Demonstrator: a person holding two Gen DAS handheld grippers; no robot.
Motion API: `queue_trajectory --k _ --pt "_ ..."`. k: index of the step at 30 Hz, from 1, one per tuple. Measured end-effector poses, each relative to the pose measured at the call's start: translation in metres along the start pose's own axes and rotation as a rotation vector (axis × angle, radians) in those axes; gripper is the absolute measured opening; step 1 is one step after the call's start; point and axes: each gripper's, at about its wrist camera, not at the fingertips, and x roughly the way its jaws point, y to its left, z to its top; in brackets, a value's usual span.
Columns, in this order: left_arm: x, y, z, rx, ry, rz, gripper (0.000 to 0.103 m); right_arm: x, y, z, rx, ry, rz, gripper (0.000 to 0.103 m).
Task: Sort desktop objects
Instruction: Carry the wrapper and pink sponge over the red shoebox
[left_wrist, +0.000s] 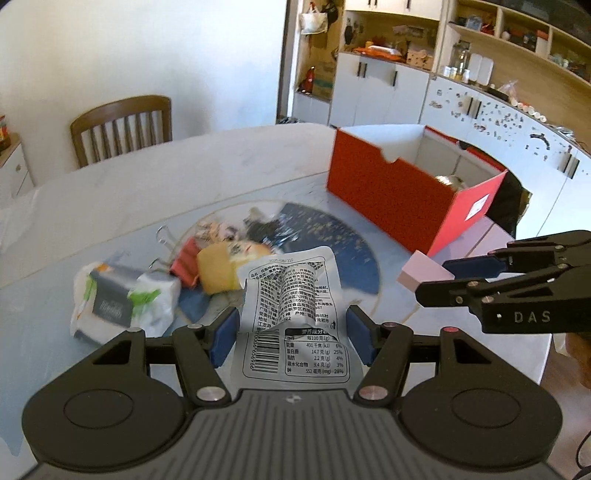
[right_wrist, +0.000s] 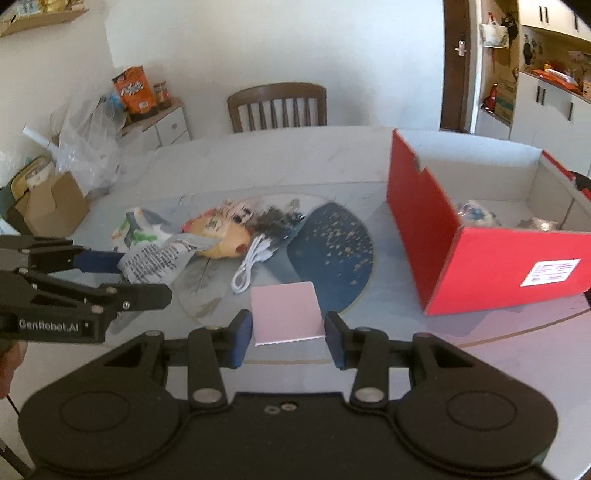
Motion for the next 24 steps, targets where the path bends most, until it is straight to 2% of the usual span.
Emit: queue_trajectory --k 5,14,24 --pt "-0.004 -0.017 0.013 0.031 -0.034 -0.003 0.063 -0.014 -0.011 0.007 0.027 -0.025 -0.034 0.042" --pt "-0.002 -0.041 0.045 0.000 -0.066 -0.043 0.063 -0.036 -0.045 0.020 0.066 -0.066 -0.050 0.042" --pt "0.021 -0.086 0.075 0.011 -0.098 -0.051 0.063 -0.047 -0.098 0.033 0.060 -0.093 -0.058 0.042"
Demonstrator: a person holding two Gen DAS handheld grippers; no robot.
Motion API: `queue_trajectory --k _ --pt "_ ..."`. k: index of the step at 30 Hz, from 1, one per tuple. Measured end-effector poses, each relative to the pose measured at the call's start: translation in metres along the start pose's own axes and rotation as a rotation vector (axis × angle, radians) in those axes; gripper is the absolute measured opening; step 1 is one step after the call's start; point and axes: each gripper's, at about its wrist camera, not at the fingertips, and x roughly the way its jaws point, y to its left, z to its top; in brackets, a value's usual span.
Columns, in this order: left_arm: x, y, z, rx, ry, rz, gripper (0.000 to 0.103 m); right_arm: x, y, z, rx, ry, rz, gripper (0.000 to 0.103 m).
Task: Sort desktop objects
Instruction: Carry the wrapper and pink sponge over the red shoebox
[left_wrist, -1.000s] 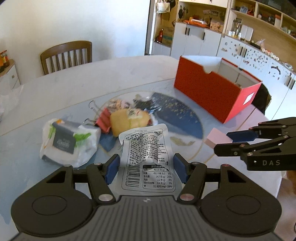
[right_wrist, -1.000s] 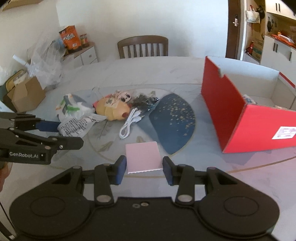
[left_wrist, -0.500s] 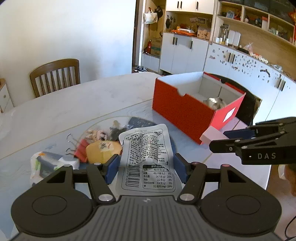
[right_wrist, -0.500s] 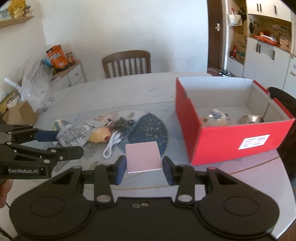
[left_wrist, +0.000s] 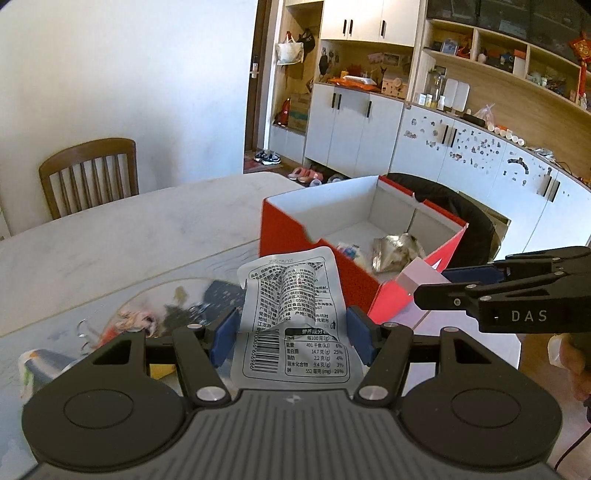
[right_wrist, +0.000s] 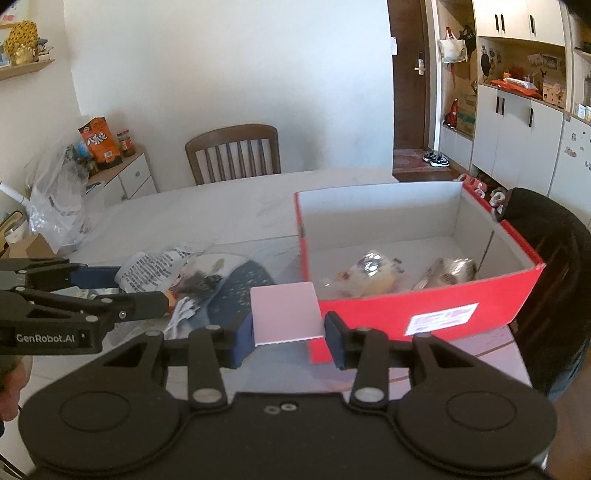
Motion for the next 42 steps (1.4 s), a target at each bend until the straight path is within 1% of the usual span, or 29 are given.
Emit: queue_trajectory --k 13,19,27,33,36,42 --pt "0.037 -0.049 0.029 0.008 -0.015 0.029 0.063 0.004 -0.066 0.018 -0.005 -0.023 0.023 0.042" --pt "0.050 -0.066 0.040 0.014 -0.014 0.028 0.063 0.008 -0.091 0.022 0.000 -0.021 0.023 0.042" --pt "0.081 -0.091 0.061 0.048 0.018 0.020 0.063 0.017 -0.124 0.028 0.003 -0.013 0.000 0.042" --pt "0.109 -0.101 0.079 0.071 0.047 0.009 0.063 0.032 -0.139 0.035 -0.015 0.029 -0.014 0.042" --pt "0.125 -0.104 0.088 0.100 0.061 0.017 0.063 0.043 -0.145 0.040 -0.019 0.064 -0.010 0.042" --pt "0.161 -0.103 0.104 0.117 0.126 0.011 0.063 0.064 -0.152 0.048 -0.052 0.129 -0.007 0.042"
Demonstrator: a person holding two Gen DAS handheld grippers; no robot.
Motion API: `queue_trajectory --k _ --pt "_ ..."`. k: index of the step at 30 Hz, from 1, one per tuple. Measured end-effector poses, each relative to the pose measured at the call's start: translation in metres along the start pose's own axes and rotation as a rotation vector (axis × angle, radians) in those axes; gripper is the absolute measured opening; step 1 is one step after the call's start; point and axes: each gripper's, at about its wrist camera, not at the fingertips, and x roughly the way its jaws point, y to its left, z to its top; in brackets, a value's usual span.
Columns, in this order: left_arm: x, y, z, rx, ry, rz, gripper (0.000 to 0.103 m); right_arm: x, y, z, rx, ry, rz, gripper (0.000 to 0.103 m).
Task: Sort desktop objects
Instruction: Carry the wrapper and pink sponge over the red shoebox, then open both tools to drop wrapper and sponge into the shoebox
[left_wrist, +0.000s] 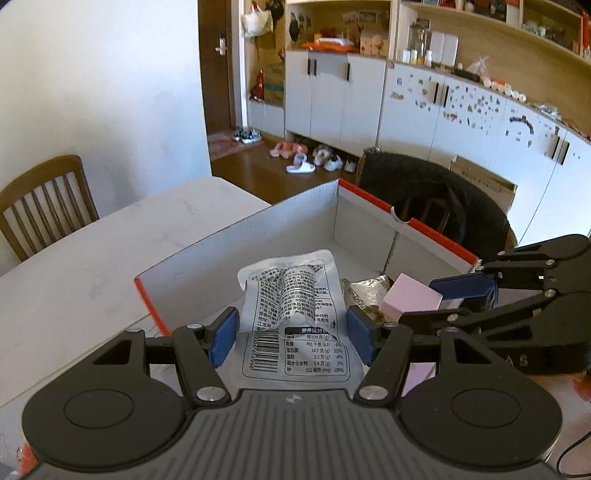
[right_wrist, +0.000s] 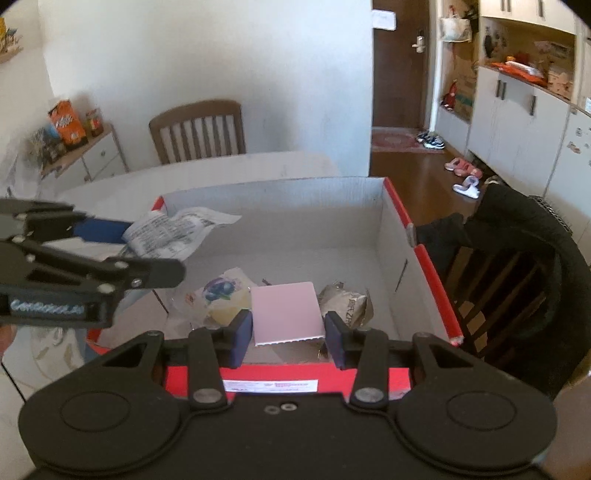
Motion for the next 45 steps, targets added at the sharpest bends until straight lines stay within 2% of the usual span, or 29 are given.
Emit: queue_trajectory --k 17,25,35,45 --pt "0.088 0.000 0.041 0.099 0.179 -0.022 0.063 0.054 0.001 0.012 -0.072 0.184 0.053 0.042" --pt "0.117 -0.004 0.045 0.136 0.257 -0.030 0.063 0.072 0.006 0.014 -0.075 0.260 0.085 0.042" --pt "0.141 0.007 0.039 0.085 0.357 -0.052 0.063 0.092 0.008 0.016 -0.050 0.347 0.106 0.042" --pt "0.144 0.015 0.035 0.067 0.383 -0.051 0.064 0.096 0.014 0.014 -0.032 0.366 0.109 0.043"
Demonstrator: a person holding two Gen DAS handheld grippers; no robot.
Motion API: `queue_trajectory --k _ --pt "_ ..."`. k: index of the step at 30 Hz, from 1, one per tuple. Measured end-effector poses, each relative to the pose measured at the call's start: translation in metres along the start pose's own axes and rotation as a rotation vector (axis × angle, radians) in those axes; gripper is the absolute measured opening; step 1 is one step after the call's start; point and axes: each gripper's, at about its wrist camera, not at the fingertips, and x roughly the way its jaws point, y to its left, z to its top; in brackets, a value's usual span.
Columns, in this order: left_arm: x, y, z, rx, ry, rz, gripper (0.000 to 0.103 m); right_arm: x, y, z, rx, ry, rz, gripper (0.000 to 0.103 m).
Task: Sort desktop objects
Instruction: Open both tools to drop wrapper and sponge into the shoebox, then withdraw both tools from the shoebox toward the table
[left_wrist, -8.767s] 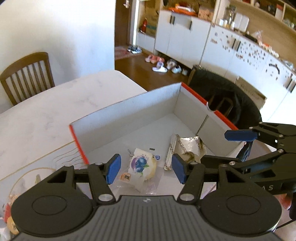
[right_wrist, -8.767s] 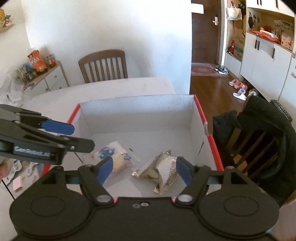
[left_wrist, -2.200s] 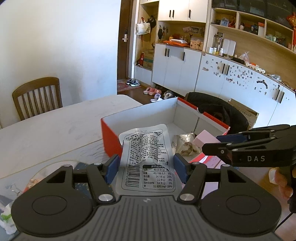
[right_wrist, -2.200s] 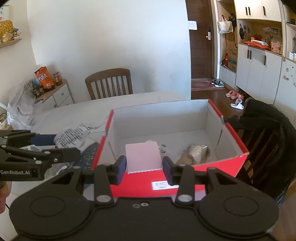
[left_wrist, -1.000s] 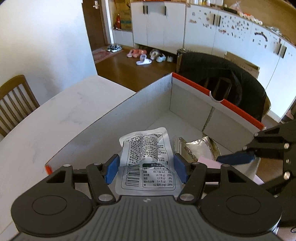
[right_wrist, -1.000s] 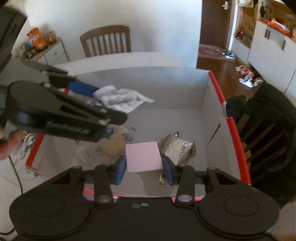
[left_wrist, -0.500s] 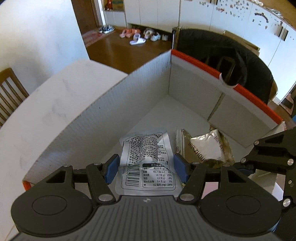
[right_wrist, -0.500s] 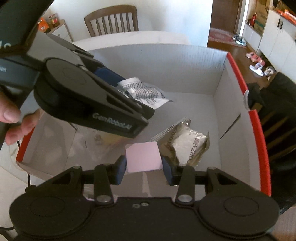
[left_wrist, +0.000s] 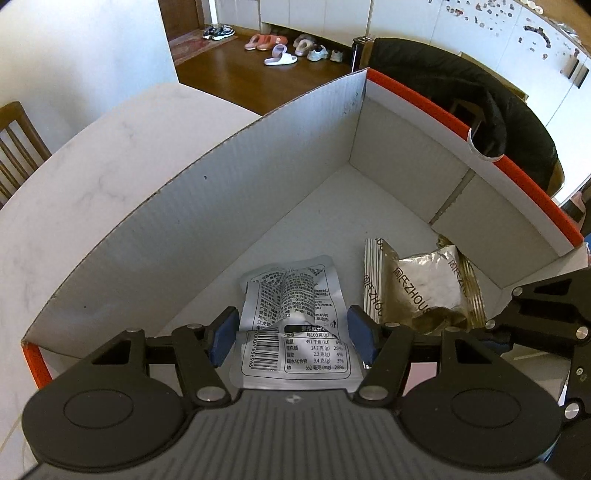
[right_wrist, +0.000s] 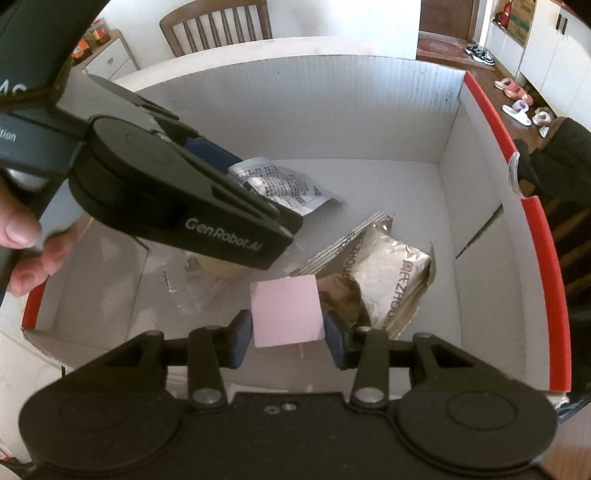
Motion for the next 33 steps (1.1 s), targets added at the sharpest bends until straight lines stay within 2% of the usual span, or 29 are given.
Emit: queue_trajectory --k 14,15,16,18,24,27,29,33 --pt "-0.018 0.005 -0.010 -0.039 -0.056 0.016 0.065 -0.009 0.004 -0.006 0.024 -0.029 0.006 0.051" --pt "-0.020 0.006 -0.011 -0.042 -0.062 0.013 0.065 -0.011 0.004 -0.006 0.026 -0.034 0.009 0.054" --pt "-0.018 0.004 -0.011 -0.047 -0.069 0.011 0.065 -0.014 0.004 -0.007 0.029 -0.043 0.011 0.061" --pt "-0.023 0.002 -0.013 -0.057 -0.087 0.003 0.065 -0.018 0.004 -0.010 0.029 -0.064 0.010 0.067" --pt "-0.040 0.002 -0.016 -0.073 -0.138 -0.017 0.065 -0.029 0.015 -0.019 0.017 -0.093 0.013 0.067" --pt "-0.049 0.001 -0.019 -0.080 -0.161 -0.021 0.065 -0.044 0.001 -0.024 0.018 -0.110 0.018 0.067" --pt "-0.056 0.000 -0.022 -0.083 -0.179 -0.024 0.065 -0.057 -0.005 -0.027 0.019 -0.124 0.021 0.071" --pt "-0.072 -0.001 -0.029 -0.093 -0.213 -0.028 0.065 -0.063 -0.012 -0.022 0.015 -0.147 0.024 0.072"
